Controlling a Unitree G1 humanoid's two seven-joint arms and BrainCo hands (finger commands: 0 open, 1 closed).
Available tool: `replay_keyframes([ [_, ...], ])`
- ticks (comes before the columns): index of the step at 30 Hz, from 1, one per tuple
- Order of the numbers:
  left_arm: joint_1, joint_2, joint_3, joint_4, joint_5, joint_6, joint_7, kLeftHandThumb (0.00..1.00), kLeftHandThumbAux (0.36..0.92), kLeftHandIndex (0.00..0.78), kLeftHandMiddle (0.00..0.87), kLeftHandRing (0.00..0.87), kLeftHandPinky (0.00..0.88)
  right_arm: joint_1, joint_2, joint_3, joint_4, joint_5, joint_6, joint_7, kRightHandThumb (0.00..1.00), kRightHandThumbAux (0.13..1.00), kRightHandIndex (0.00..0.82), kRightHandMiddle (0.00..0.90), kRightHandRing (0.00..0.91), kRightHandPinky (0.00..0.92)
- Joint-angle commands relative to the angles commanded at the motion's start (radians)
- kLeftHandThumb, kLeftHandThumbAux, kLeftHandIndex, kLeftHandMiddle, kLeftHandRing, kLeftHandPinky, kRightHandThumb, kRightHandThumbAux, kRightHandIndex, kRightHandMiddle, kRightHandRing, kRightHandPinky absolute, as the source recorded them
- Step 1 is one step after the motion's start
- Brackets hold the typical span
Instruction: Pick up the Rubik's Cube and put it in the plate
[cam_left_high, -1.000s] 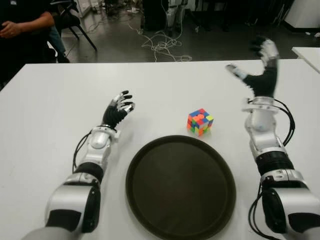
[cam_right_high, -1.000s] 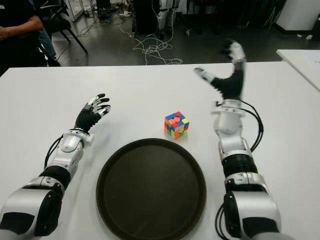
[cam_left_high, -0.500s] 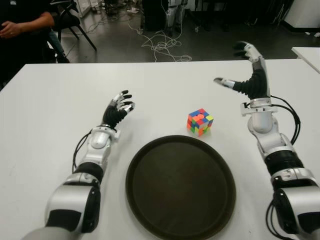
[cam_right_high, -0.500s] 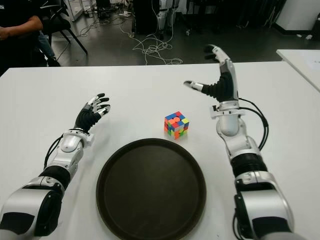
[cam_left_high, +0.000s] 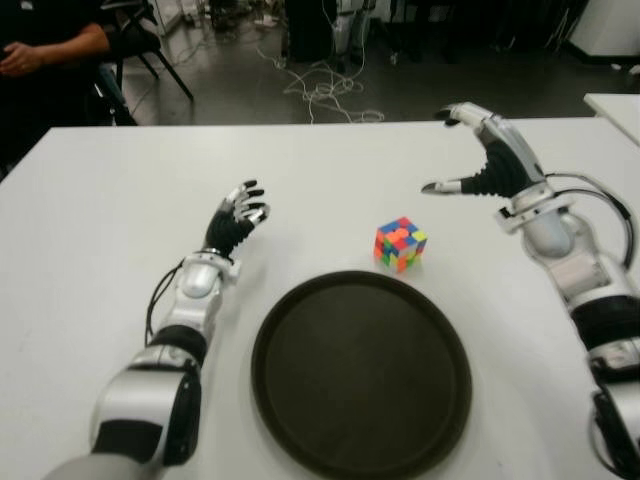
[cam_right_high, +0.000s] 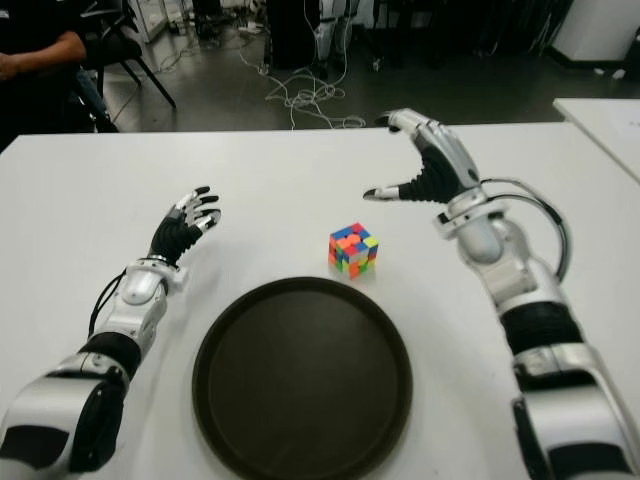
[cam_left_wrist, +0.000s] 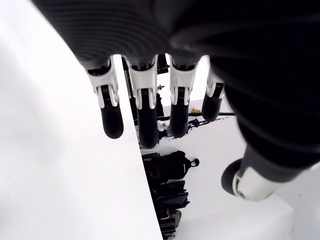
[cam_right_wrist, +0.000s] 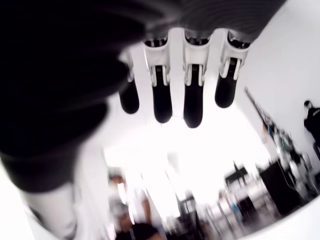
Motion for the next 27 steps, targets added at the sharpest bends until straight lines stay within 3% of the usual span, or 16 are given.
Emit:
replay_keyframes([
  [8,0.005,-0.001,0.001,-0.004,-0.004,-0.005,-0.007,0.182,0.662,0.13,0.195,0.196,0.17,0.032,-0.043,0.026,-0.117,-0.039,0.105,0.101,0.0,0.715,0.197,0.251,0.249,0.171],
  [27,0.006,-0.001,0.001,-0.008,-0.004,-0.001,-0.01,0.182,0.657,0.125,0.187,0.196,0.179,0.071,-0.057,0.038,-0.241,-0.078,0.213,0.159,0.0,0.728,0.196,0.248,0.221,0.103],
])
